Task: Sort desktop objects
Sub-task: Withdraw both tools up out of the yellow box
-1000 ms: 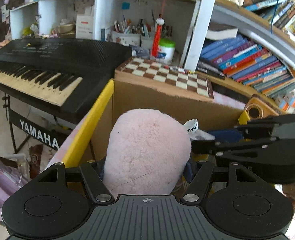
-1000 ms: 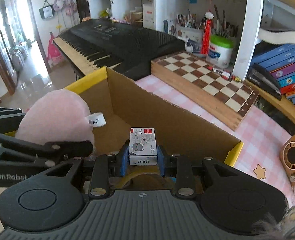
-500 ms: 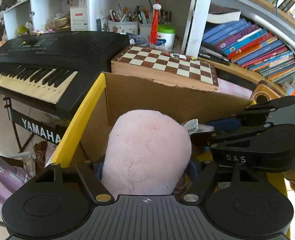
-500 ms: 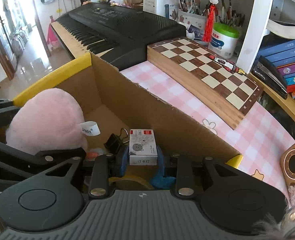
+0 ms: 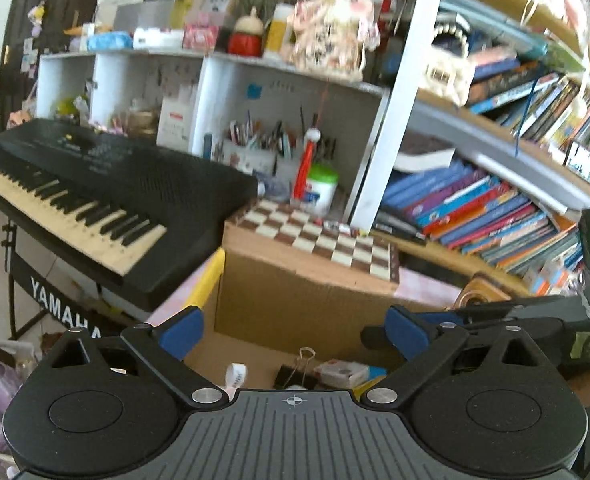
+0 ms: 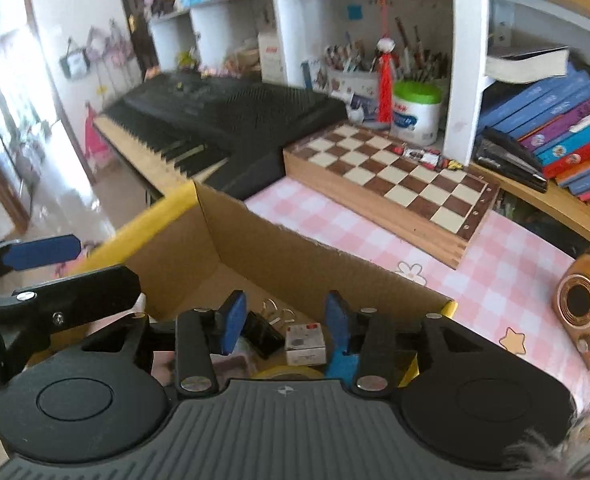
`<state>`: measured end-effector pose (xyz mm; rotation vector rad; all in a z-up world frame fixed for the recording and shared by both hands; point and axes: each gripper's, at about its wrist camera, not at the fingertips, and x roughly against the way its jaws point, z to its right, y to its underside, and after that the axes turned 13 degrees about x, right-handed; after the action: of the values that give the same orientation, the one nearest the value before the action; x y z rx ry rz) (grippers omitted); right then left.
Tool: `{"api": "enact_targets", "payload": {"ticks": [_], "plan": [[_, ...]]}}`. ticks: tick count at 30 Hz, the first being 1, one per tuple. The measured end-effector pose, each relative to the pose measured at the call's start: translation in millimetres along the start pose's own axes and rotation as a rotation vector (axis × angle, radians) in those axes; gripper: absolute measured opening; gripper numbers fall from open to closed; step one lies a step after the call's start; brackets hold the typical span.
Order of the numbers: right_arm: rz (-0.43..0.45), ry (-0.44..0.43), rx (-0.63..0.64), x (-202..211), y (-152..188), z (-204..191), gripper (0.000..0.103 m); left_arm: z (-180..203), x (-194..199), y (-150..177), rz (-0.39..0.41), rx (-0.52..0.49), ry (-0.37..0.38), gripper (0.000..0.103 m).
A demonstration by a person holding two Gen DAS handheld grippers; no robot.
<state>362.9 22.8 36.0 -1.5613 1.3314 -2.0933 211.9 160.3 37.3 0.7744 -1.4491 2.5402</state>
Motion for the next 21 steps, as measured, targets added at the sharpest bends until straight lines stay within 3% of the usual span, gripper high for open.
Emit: {"api": "enact_targets", "payload": {"ticks": [9, 21], "plan": [[0.115, 0.108, -0.046, 66.7, 11.2, -17.0, 0.041, 2.5, 45.5, 0.6, 0.081, -0.024, 0.028, 0.099], [0.17, 0.263, -0.126, 150.2, 62.0, -50.0, 0.041, 10.5, 101.7, 22.6, 0.092, -0.09, 0.08, 0.1]]}}
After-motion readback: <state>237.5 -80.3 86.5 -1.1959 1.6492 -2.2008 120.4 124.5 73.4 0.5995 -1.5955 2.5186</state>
